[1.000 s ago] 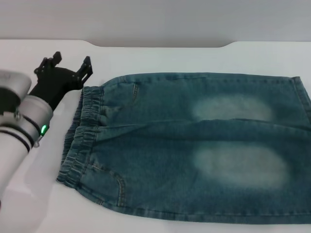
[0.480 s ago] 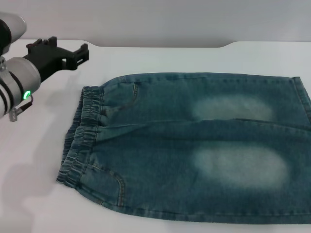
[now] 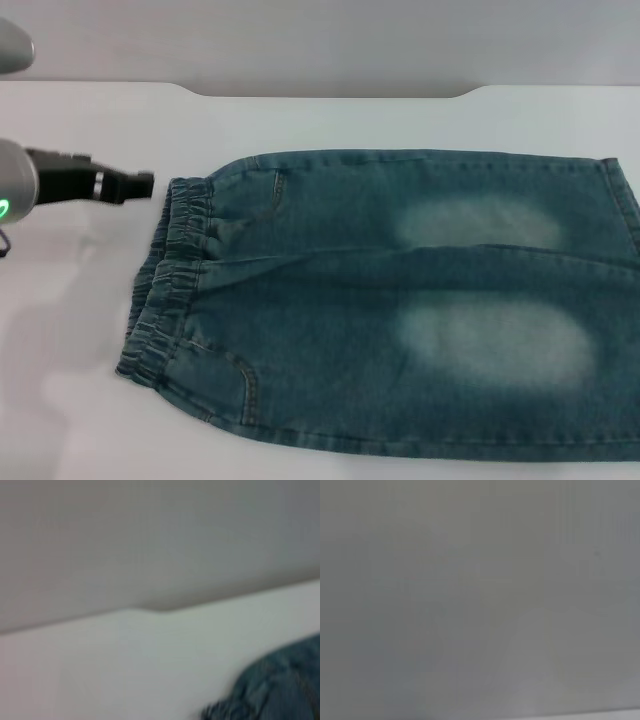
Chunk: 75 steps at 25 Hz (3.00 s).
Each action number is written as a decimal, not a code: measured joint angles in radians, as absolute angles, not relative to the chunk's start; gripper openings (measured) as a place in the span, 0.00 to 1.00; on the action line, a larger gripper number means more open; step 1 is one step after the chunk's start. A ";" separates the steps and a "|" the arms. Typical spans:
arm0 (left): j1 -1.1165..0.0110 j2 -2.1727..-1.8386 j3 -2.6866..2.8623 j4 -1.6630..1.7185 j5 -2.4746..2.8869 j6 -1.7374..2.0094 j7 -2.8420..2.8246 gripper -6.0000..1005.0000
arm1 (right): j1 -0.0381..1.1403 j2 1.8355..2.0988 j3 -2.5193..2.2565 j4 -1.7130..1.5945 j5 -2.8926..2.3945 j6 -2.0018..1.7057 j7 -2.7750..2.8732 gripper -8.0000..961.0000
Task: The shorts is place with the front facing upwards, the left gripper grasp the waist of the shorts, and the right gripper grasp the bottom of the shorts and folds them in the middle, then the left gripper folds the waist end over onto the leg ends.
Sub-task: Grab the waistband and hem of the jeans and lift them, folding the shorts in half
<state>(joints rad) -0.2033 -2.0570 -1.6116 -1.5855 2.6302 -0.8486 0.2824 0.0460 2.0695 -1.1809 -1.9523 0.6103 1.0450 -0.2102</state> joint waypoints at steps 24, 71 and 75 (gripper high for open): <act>-0.297 -2.064 -1.541 -1.704 2.817 -1.503 0.078 0.78 | 0.018 2.077 -1.097 -2.053 0.476 1.275 -0.182 0.75; -0.341 -2.063 -1.407 -1.597 2.801 -1.525 -0.039 0.74 | 0.004 2.077 -1.097 -2.057 0.465 1.257 -0.238 0.75; -0.341 -2.063 -1.409 -1.600 2.805 -1.524 -0.042 0.65 | 0.003 2.077 -1.096 -2.059 0.468 1.258 -0.238 0.74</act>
<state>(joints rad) -0.3410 -2.0625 -1.4086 -1.5999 2.8050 -1.5240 -0.0420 0.0034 2.0770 -1.0961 -2.0592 0.4677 1.2575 -0.2379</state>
